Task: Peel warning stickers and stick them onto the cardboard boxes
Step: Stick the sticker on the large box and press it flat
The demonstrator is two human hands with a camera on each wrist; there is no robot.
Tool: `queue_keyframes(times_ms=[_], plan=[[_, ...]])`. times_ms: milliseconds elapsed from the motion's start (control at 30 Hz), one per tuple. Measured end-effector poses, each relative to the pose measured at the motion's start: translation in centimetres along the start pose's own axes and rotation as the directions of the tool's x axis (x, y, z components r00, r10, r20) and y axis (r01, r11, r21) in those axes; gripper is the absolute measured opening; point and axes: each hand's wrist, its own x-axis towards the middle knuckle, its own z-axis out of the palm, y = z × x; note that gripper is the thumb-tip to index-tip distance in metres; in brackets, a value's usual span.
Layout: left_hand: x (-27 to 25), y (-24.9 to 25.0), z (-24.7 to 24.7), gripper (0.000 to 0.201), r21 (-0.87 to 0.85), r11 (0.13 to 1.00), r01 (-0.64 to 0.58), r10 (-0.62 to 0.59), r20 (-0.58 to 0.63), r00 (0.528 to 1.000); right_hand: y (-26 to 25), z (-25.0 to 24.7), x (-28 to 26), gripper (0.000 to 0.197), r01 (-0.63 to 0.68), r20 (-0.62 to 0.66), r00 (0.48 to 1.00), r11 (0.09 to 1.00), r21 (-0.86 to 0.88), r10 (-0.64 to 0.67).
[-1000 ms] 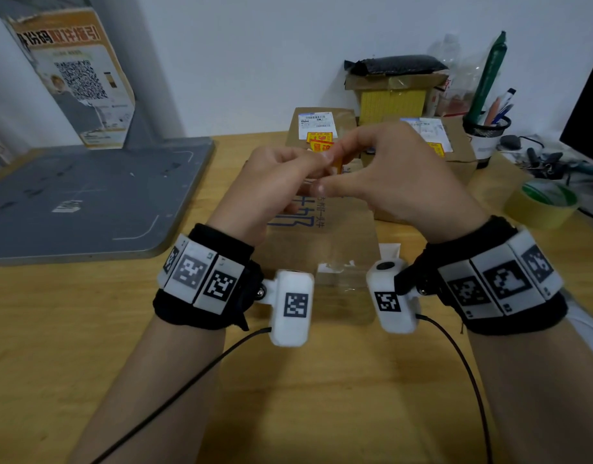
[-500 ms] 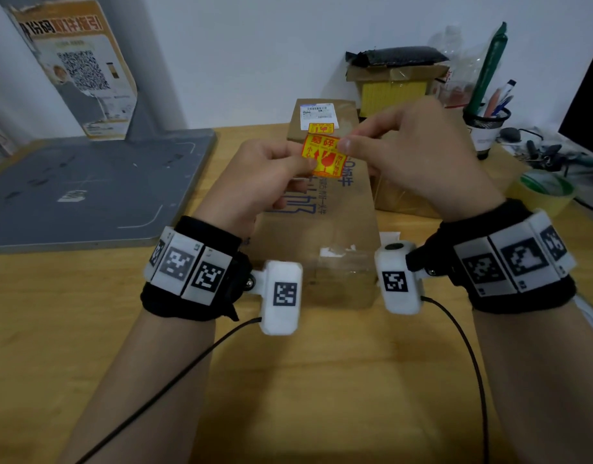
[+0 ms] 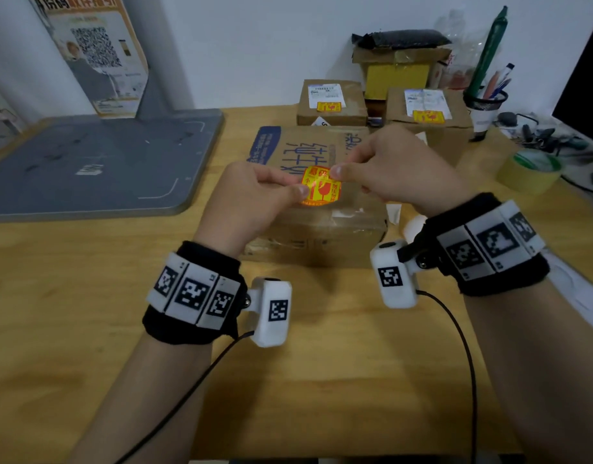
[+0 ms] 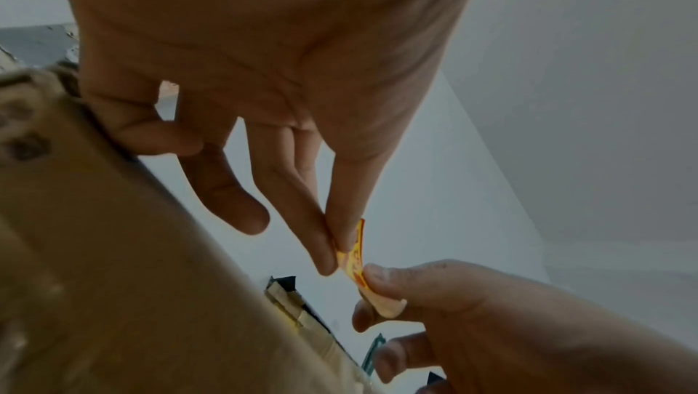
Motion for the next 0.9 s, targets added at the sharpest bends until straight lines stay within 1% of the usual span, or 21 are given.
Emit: queue_keyframes(times_ms=[67,200,300,400,500,667,800,900], plan=[[-0.5,-0.4,0.2,0.005,0.050,0.999,-0.011,0.012,-0.012,1.000,0.1,0.4,0.0,0.020,0.000,0.022,1.000,0.999,-0.037,0.001],[-0.8,-0.8,0.9,0.011,0.120,0.992,-0.040,0.044,-0.029,0.999,0.4,0.3,-0.1,0.020,-0.010,0.041,0.999,0.998,-0.070,0.013],[-0.5,-0.9,1.6,0.025,0.138,0.990,-0.017,0.024,-0.045,0.999,0.6,-0.3,-0.3,0.023,-0.009,0.046,0.999,0.995,-0.095,0.013],[-0.4,-0.7,2.4,0.026,0.257,0.966,0.031,-0.010,-0.084,0.996,1.0,-1.0,-0.3,0.021,-0.034,0.082,0.996,0.993,-0.114,0.044],[-0.5,-0.2,3.1,0.024,0.365,0.931,0.031,0.007,-0.102,0.995,1.5,-1.2,-0.2,0.021,-0.063,0.096,0.992,0.985,-0.160,0.079],[0.3,-0.7,3.8,0.024,0.414,0.910,0.023,0.004,-0.064,0.998,2.4,-0.9,0.0,0.021,-0.078,0.083,0.992,0.985,-0.156,0.092],[0.6,-1.1,4.0,0.022,0.414,0.910,0.007,0.026,-0.074,0.997,3.0,-0.4,0.4,0.024,-0.079,0.081,0.993,0.987,-0.137,0.090],[0.6,-1.1,4.1,0.021,0.426,0.905,0.006,0.029,-0.076,0.997,3.3,-0.2,0.6,0.022,-0.079,0.083,0.993,0.991,-0.109,0.088]])
